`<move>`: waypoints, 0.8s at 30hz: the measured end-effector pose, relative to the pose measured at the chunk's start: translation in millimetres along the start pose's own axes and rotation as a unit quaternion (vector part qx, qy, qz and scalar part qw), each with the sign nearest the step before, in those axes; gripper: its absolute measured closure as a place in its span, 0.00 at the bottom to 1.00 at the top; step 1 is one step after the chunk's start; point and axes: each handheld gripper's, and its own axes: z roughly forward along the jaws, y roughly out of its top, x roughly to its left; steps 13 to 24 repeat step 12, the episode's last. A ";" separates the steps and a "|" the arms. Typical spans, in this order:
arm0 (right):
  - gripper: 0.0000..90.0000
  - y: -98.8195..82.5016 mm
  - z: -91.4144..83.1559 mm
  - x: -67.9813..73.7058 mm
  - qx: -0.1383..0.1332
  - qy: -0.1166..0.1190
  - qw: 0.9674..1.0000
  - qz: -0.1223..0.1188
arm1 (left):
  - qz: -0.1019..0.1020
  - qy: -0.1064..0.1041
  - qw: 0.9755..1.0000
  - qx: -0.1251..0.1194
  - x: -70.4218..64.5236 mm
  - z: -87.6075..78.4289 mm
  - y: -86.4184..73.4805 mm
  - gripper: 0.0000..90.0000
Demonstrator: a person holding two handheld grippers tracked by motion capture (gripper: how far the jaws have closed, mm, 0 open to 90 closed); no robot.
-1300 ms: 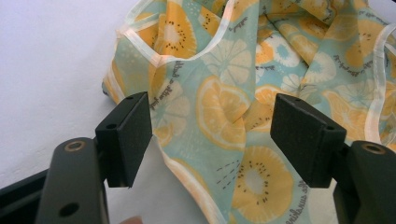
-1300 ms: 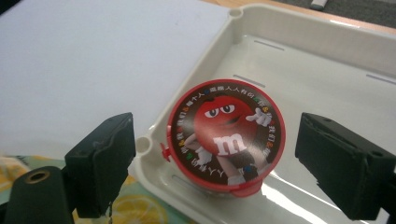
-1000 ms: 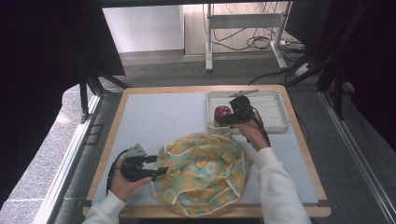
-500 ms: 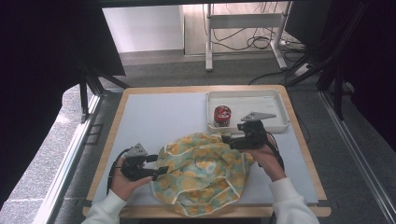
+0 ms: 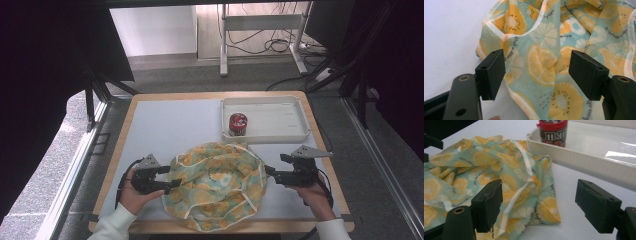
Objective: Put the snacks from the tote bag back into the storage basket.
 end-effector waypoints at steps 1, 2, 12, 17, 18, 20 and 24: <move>0.24 0.0 -0.4 -0.9 -0.002 0.000 1.000 0.000 | 0.001 0.000 1.000 0.000 -0.3 0.3 0.3 0.33; 0.24 0.0 -1.0 -1.0 -0.003 0.000 1.000 -0.001 | 0.001 0.000 1.000 0.000 -0.6 0.4 0.5 0.33; 0.24 -2.3 -4.9 -0.3 -0.003 -0.009 1.000 -0.014 | -0.001 0.004 1.000 -0.001 1.1 -0.4 1.7 0.33; 0.24 -2.3 -4.9 -0.3 -0.003 -0.009 1.000 -0.014 | -0.001 0.004 1.000 -0.001 1.1 -0.4 1.7 0.33; 0.24 -2.3 -4.9 -0.3 -0.003 -0.009 1.000 -0.014 | -0.001 0.004 1.000 -0.001 1.1 -0.4 1.7 0.33; 0.24 -2.3 -4.9 -0.3 -0.003 -0.009 1.000 -0.014 | -0.001 0.004 1.000 -0.001 1.1 -0.4 1.7 0.33; 0.24 -2.3 -4.9 -0.3 -0.003 -0.009 1.000 -0.014 | -0.001 0.004 1.000 -0.001 1.1 -0.4 1.7 0.33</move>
